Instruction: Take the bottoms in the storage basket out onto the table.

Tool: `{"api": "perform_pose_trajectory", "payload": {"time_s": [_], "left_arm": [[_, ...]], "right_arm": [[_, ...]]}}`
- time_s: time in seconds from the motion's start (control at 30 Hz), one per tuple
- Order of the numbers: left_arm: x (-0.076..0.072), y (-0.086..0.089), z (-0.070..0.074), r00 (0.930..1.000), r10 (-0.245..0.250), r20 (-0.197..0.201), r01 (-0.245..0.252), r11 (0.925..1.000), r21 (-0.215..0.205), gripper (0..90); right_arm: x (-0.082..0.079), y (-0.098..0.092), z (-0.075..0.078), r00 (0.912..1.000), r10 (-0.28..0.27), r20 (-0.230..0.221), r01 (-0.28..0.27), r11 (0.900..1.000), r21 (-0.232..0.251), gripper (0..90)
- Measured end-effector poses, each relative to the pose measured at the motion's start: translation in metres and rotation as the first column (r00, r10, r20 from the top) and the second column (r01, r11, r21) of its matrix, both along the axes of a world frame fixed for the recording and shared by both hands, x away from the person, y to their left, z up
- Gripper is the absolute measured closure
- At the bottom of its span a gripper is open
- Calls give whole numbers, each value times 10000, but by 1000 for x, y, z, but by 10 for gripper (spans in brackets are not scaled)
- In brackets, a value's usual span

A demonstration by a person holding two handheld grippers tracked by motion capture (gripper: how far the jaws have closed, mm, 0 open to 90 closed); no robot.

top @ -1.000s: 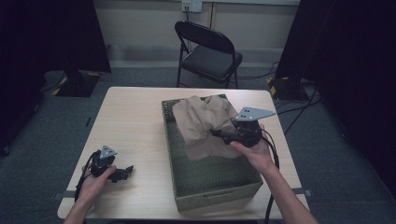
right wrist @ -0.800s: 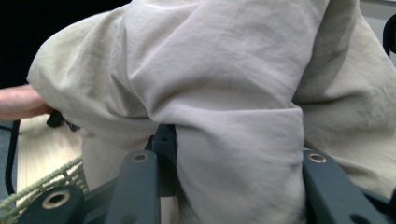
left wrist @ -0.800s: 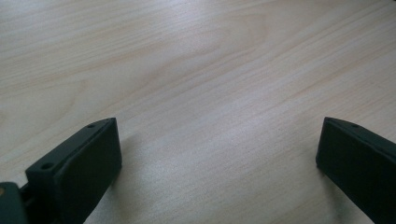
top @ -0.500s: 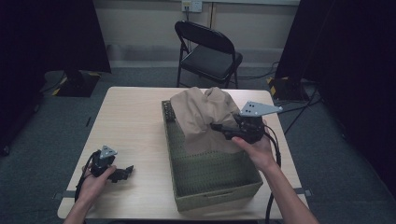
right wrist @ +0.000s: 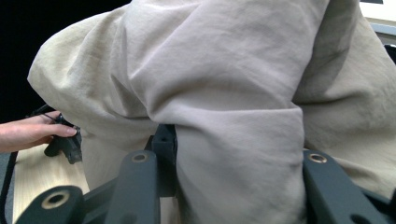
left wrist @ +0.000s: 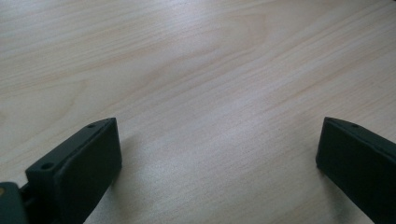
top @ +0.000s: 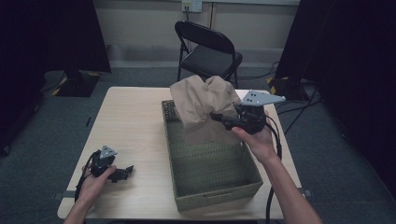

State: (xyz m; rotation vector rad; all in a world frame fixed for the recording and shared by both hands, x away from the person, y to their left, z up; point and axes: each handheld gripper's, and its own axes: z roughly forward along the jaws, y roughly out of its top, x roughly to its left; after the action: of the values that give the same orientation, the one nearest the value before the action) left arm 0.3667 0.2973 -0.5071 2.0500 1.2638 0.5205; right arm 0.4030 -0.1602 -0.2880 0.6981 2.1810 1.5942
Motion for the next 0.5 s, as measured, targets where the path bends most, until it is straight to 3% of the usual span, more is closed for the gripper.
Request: {"api": "perform_pose_trajectory", "payload": {"time_s": [0.3, 0.5], "left_arm": [[0, 0, 0, 10000, 3, 0, -3, 10000, -3, 0], [0, 0, 0, 10000, 0, 0, 0, 10000, 2, 0]], "right_arm": [[7, -5, 13, 9995, -262, 158, 261, 9996, 64, 573], [12, -21, 16, 9970, -749, 208, 747, 9972, 79, 573]]}}
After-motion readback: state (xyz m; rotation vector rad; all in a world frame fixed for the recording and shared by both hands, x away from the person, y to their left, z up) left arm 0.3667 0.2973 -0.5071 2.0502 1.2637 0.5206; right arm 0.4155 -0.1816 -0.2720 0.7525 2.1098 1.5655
